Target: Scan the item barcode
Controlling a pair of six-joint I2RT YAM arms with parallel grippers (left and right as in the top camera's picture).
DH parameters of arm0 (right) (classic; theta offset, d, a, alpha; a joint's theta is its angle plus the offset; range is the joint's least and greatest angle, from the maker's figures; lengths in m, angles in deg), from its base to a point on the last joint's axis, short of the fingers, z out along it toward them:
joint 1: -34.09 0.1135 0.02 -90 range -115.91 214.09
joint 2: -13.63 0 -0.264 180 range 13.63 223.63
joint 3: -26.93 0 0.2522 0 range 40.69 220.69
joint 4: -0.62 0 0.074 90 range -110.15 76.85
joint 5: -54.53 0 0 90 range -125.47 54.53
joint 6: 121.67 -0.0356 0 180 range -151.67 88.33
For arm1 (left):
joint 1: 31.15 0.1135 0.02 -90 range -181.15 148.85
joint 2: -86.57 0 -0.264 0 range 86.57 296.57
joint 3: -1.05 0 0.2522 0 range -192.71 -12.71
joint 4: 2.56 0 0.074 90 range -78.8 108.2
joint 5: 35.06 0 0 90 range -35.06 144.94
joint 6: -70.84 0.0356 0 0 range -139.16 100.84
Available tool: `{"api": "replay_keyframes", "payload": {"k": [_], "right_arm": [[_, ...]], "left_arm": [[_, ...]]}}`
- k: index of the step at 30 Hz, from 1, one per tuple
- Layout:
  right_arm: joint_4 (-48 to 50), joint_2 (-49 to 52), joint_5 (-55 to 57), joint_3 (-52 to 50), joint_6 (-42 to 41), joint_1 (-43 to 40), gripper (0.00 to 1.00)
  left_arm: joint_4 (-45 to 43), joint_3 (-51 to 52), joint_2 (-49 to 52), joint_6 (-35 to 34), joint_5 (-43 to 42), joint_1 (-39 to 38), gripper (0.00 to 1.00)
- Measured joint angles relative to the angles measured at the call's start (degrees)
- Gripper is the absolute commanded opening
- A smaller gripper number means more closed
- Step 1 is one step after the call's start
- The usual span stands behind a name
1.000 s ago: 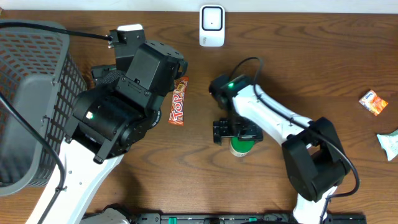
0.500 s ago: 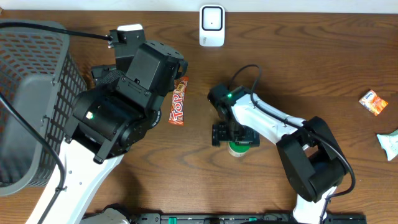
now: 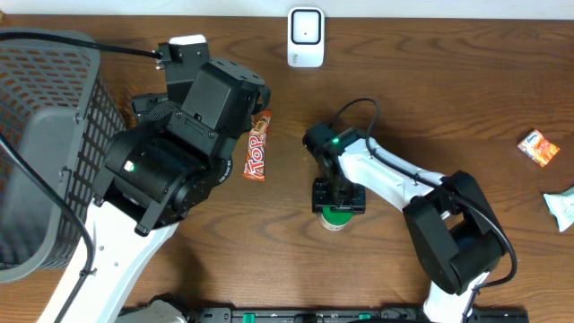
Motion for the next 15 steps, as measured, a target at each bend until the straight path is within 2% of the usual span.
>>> {"api": "replay_keyframes", "payload": {"k": [2,5,15], "right_arm": [[-0.07,0.0,-1.84,0.0,1.38,-1.11,0.34],[-0.04,0.02,-5.79,0.13,4.13,-3.52,0.41],[-6.36,0.92,-15.5,2.54,12.68,-12.35,0.41]], "left_arm": [[0.0,0.0,0.0,0.0,-0.02,0.0,0.98],[0.02,0.0,0.0,0.0,-0.02,0.0,0.98],[0.0,0.0,0.0,-0.02,-0.02,0.0,0.98]]}}
